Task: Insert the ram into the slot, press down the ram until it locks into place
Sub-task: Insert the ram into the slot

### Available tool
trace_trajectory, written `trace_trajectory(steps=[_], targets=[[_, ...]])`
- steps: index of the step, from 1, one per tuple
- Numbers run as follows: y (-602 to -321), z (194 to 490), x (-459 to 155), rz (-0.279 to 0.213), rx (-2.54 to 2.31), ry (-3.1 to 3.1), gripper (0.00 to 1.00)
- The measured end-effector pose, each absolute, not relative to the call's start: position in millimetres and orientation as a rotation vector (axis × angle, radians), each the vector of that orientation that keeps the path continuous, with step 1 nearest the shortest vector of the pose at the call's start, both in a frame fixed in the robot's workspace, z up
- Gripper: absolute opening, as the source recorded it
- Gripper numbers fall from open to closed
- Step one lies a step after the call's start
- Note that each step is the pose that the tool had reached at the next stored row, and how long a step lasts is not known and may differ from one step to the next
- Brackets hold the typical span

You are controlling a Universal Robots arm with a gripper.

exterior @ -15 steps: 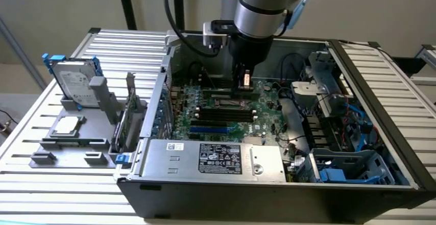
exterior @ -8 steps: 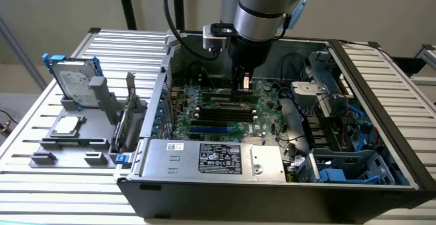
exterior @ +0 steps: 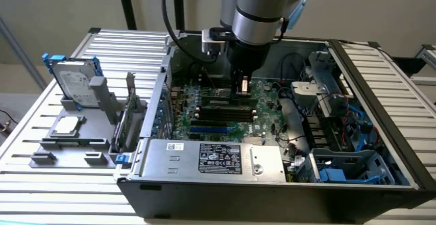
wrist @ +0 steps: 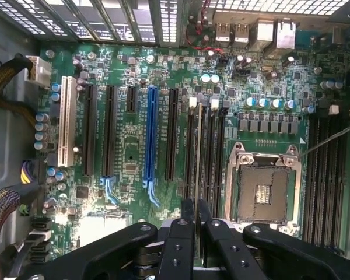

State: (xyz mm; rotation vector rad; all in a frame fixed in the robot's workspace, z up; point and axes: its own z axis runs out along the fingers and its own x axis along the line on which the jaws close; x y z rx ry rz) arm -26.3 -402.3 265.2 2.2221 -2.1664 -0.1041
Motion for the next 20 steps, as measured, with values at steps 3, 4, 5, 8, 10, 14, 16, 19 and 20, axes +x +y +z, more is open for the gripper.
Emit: trace_trajectory(steps=[3, 4, 5, 8, 10, 14, 16, 19, 20], targets=[[-402.3, 262.9, -27.5, -0.097, 2.220, -2.165, 0.13], [-402.3, 262.4, -27.8, -0.094, 2.219, -2.164, 0.13], [-402.3, 261.8, -28.0, -0.092, 2.219, -2.164, 0.13], [-402.3, 260.2, -28.5, -0.085, 2.217, -2.162, 0.13], [-402.3, 259.1, -28.8, -0.081, 2.215, -2.161, 0.13], [-402.4, 257.3, -29.5, -0.072, 2.216, -2.162, 0.13], [-402.4, 256.6, -30.0, -0.066, 2.218, -2.164, 0.13], [-402.3, 255.1, -30.6, -0.058, 2.221, -2.167, 0.13], [-402.3, 254.6, -30.8, -0.057, 2.222, -2.167, 0.13]])
